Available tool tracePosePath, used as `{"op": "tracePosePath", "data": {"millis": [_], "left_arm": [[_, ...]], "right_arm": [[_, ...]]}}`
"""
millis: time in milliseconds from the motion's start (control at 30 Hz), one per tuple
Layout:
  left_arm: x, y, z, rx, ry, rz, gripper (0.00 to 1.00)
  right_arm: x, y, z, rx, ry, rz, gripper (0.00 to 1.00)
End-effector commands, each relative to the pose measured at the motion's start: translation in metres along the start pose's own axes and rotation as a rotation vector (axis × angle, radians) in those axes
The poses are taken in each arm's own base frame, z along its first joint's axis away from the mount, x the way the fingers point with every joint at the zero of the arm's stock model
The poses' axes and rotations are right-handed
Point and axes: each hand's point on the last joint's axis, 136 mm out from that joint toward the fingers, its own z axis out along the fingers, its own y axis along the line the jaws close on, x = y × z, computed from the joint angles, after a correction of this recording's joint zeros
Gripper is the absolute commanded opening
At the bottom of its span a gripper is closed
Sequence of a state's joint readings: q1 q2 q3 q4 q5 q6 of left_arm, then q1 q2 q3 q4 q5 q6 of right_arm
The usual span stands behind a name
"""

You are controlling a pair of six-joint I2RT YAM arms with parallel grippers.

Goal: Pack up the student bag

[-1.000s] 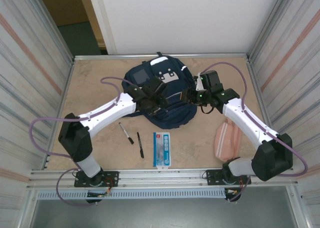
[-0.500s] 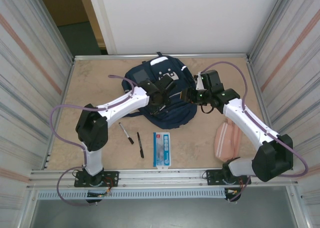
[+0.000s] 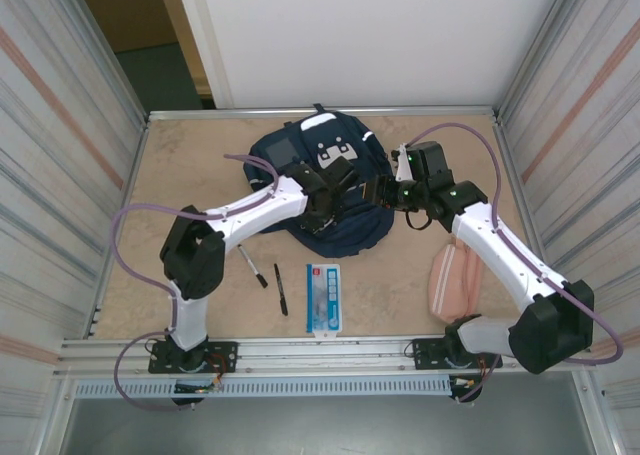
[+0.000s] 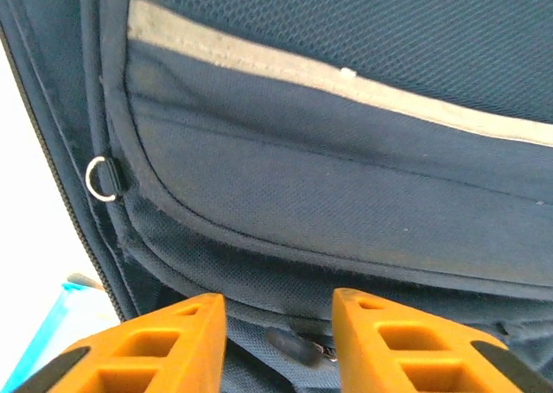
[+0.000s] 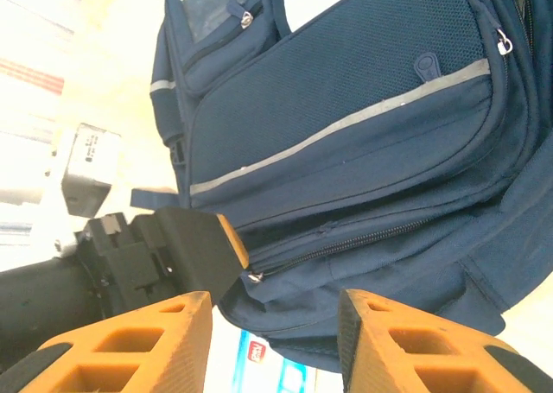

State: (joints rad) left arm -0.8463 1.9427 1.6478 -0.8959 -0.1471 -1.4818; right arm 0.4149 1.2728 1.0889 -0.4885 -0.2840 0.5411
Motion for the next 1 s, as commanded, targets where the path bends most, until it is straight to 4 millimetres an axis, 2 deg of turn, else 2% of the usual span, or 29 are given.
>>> {"op": "tracePosePath", "data": {"millis": [0,267,467,567,633,700,767,867,967], "left_arm": [[0.001,0.003,0.003,-0.035,0.001,-0.008,0.26],[0.003,0.009,0.002,-0.041,-0.003,0.017,0.0],[-0.003,0.009,-0.006,0.028,-0.037,0.117,0.0],[-0.008,-0.004,-0.015,0.148,-0.084,0.232,0.0],[-0.01,-0.017,-0.025,0.257,-0.122,0.332,0.0],[-0.011,-0.028,-0.039,0.373,-0.161,0.43,0.0],[-0.013,-0.028,-0.049,0.426,-0.201,0.473,0.0],[-0.017,-0.026,-0.062,0.488,-0.237,0.563,0.0],[-0.002,-0.033,-0.075,0.638,-0.193,0.709,0.0]], "right_arm": [[0.002,0.004,-0.007,-0.006,-0.008,-0.012,0.42],[0.006,0.001,-0.009,0.014,-0.011,-0.022,0.42],[0.01,0.0,-0.002,0.015,0.03,0.005,0.42],[0.019,0.006,0.006,-0.011,0.105,0.059,0.45],[0.024,0.019,0.01,-0.065,0.176,0.071,0.46],[0.026,0.026,0.015,-0.074,0.203,0.034,0.46],[0.023,0.02,0.022,-0.045,0.194,0.001,0.47],[0.018,0.023,0.034,-0.072,0.196,-0.116,0.47],[0.015,0.037,0.037,-0.153,0.221,-0.301,0.47]]}}
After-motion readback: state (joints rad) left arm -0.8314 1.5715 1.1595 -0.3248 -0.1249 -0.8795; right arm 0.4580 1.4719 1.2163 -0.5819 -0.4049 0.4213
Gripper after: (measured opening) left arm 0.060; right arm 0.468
